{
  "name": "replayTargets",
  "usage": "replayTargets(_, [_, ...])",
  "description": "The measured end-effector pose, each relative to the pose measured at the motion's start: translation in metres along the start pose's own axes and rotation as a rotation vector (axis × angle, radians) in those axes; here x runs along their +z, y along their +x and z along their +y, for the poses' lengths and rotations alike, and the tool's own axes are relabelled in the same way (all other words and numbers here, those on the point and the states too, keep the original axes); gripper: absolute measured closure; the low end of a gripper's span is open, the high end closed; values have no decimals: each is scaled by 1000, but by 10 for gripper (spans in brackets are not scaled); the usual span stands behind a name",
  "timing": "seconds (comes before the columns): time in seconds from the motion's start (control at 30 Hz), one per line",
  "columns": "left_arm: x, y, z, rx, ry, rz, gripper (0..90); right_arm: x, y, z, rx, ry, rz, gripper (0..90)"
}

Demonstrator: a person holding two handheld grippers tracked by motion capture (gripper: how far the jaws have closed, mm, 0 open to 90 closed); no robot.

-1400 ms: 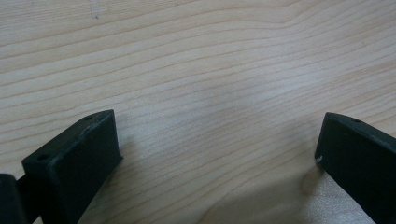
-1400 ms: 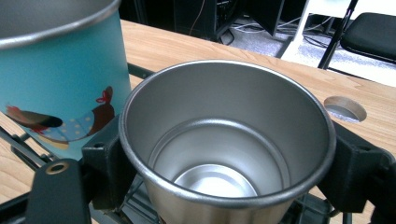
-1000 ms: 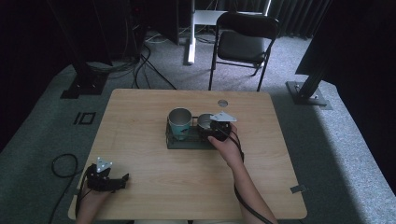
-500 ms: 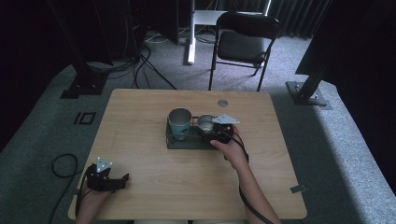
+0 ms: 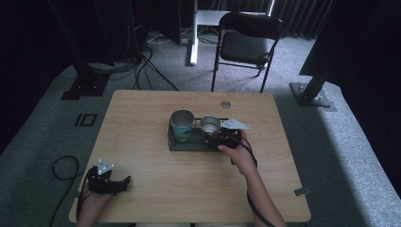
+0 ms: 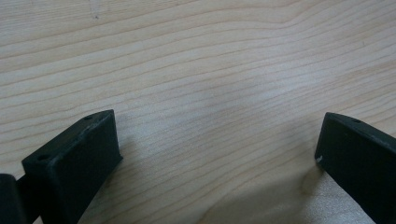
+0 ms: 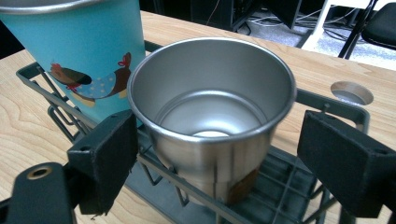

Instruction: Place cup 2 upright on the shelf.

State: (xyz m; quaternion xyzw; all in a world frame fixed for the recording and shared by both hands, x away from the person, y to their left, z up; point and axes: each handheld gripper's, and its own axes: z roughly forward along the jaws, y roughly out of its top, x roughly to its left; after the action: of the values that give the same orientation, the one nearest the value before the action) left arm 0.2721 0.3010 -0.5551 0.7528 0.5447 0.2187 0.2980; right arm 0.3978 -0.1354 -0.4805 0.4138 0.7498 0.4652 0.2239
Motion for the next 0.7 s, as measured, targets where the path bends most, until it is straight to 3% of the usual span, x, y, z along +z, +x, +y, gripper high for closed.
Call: replayTargets(0.7, [0,0,0,0,0,0,4,-26,-7,-8,-24,-72,32,125])
